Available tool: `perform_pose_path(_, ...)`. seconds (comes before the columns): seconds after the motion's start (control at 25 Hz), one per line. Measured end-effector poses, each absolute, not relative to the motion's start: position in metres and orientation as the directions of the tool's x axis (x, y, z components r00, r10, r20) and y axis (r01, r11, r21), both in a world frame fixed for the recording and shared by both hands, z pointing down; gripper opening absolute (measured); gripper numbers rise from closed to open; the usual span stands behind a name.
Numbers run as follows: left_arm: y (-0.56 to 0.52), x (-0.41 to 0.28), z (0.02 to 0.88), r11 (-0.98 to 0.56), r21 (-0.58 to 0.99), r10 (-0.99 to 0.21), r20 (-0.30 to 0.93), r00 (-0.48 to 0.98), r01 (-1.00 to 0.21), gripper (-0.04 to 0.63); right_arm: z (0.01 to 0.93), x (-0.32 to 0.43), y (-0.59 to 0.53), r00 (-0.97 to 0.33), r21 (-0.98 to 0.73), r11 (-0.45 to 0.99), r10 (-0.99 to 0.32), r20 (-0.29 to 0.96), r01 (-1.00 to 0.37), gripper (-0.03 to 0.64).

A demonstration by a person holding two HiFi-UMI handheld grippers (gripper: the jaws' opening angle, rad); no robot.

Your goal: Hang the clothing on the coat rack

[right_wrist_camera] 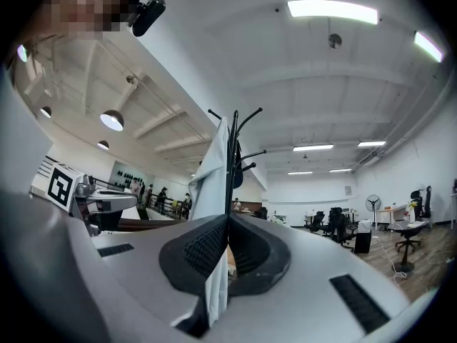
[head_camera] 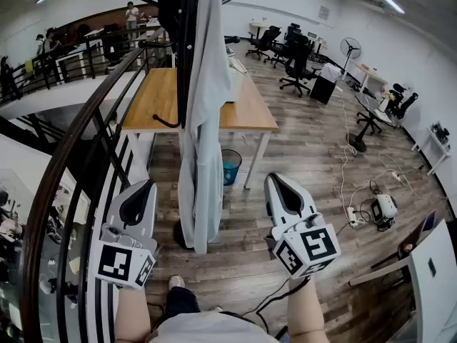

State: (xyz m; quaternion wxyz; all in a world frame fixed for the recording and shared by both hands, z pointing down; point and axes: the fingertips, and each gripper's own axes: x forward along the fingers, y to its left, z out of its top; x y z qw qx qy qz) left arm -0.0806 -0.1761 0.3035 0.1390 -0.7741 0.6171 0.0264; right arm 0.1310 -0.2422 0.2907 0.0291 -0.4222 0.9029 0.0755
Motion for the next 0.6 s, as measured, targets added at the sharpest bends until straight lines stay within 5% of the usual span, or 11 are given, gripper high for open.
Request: perform_pose_path(0.6, -0.163, -0.072, 0.323, -0.193, -0.166, -0.958, -0.183, 0.223, -0.967, 0.006, 0.315, 0.144, -0.234, -0.626, 0.053, 0.625, -0.772, -0.11, -0.779, 0.003)
